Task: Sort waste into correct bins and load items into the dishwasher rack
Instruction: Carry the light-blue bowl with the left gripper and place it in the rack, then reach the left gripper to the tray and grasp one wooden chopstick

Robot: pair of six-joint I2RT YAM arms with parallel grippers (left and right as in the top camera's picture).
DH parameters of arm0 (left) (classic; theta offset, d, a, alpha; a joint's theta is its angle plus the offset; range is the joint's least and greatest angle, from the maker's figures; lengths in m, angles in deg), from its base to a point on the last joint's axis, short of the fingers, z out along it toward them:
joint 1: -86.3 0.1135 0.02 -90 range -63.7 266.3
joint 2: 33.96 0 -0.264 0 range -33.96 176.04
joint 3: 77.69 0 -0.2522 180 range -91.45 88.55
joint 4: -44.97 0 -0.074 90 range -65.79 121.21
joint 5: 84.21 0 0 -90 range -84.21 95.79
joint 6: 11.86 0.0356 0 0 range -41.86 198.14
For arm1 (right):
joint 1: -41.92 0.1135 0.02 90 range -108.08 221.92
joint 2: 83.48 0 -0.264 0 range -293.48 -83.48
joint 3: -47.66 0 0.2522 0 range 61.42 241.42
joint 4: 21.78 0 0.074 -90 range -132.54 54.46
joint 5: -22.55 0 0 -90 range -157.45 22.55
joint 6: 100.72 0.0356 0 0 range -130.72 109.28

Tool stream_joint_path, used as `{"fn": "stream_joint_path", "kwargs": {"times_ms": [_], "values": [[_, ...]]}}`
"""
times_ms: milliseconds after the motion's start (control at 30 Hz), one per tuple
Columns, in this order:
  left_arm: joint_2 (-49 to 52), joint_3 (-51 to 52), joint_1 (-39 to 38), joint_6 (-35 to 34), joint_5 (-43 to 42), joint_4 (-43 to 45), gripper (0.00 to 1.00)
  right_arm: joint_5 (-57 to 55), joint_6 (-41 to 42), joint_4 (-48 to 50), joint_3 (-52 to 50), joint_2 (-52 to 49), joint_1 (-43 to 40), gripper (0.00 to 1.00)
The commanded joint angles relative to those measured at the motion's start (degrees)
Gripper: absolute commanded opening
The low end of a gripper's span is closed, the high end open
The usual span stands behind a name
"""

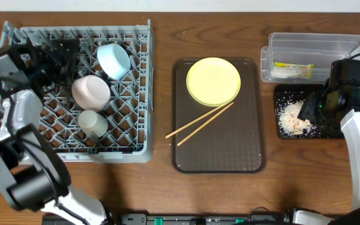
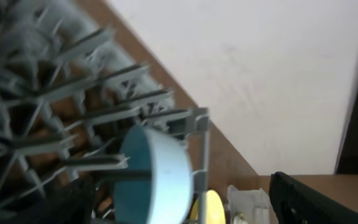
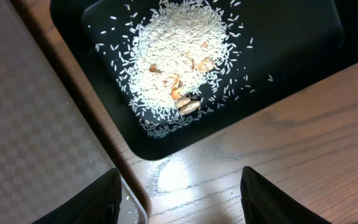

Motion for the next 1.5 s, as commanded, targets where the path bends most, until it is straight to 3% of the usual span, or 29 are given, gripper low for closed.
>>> {"fn": "stream_joint_path", "kwargs": {"times_ms": [0, 100, 200, 333, 667, 867, 1133, 1467], "values": [[-6.1, -0.4, 0.1, 3.4, 1.6, -0.8, 0.91, 0.0, -0.7, 0.0, 0.2, 1.1, -0.7, 0.59], [-11.3, -0.4, -0.9, 9.2, 7.4, -8.4, 0.9, 0.0, -0.7, -0.1, 0.2, 1.1, -0.7, 0.59], [-16.4, -0.4, -3.8, 16.9, 23.4, -21.9, 0.91, 0.0, -0.7, 0.0, 0.2, 1.1, -0.7, 0.6], [-20.8, -0.4, -9.8, 20.4, 43.6, -34.4, 0.91, 0.0, -0.7, 0.4, 0.2, 1.1, -0.7, 0.6], [-26.4, -0.4, -28.9, 20.0, 59.2, -48.1, 0.91, 0.0, -0.7, 0.4, 0.2, 1.1, -0.7, 0.67], [-25.9, -0.1, -41.7, 21.2, 60.1, -50.0, 0.91, 0.0, -0.7, 0.4, 0.1, 1.1, -0.7, 0.68], [-20.6, 1.0, -56.5, 34.1, 59.9, -46.7, 0.91, 0.0, -0.7, 0.4, 0.1, 1.1, -0.5, 0.68], [-5.2, 1.0, -64.7, 43.8, 59.9, -43.6, 0.89, 0.0, -0.9, 0.3, 0.1, 1.1, -0.5, 0.68]]}}
